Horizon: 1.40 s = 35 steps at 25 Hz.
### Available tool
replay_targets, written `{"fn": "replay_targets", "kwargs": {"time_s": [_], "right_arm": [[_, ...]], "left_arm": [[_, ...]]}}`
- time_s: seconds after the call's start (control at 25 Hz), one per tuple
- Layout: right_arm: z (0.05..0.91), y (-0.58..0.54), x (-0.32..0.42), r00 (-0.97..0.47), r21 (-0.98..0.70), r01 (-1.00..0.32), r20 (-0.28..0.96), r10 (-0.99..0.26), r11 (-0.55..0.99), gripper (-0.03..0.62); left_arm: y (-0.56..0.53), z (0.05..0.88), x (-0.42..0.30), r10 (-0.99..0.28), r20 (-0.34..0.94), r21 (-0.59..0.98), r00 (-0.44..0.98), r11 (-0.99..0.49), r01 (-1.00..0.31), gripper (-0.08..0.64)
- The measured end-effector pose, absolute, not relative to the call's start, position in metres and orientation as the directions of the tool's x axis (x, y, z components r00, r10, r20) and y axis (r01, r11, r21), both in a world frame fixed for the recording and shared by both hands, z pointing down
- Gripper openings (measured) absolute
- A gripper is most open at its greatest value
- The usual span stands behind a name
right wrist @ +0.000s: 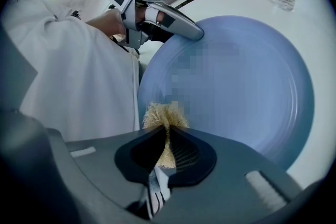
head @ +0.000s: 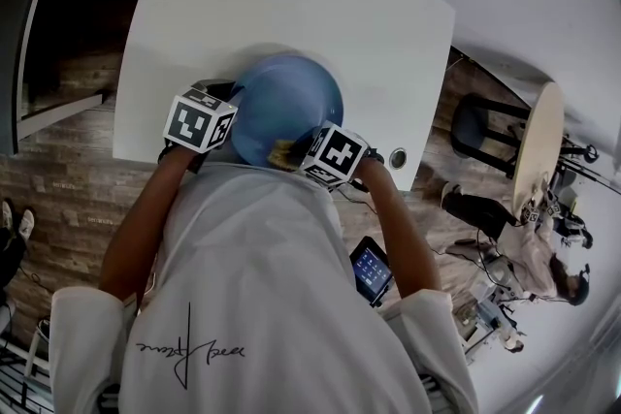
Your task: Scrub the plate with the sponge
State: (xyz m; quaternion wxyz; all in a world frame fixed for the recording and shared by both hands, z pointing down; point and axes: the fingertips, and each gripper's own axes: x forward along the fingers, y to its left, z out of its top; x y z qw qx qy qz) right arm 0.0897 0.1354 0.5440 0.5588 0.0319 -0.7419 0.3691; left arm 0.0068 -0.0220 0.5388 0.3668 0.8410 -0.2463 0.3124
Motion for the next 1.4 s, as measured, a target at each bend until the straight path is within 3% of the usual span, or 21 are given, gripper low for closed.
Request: {"fn": "replay_targets", "kwargs": {"time_s": [0.92, 1.4], "right_arm": [[0.545, 0.119, 0.118, -0.34, -0.472, -0.497, 0.878, 0.336, 0.728, 0.034], [0.544, 0.093, 0.138, -0.328, -0.352, -0.571, 0.926, 0.187, 0.742, 0.035]], "left_arm": [[-0.023, 0.541, 0.006, -0.18, 0.709, 0.465, 0.682, -0.608, -0.644, 0.06], [-0.023, 0.54, 0.007, -0.183, 0.711, 0.458, 0.679, -0.612, -0.645, 0.061]]}}
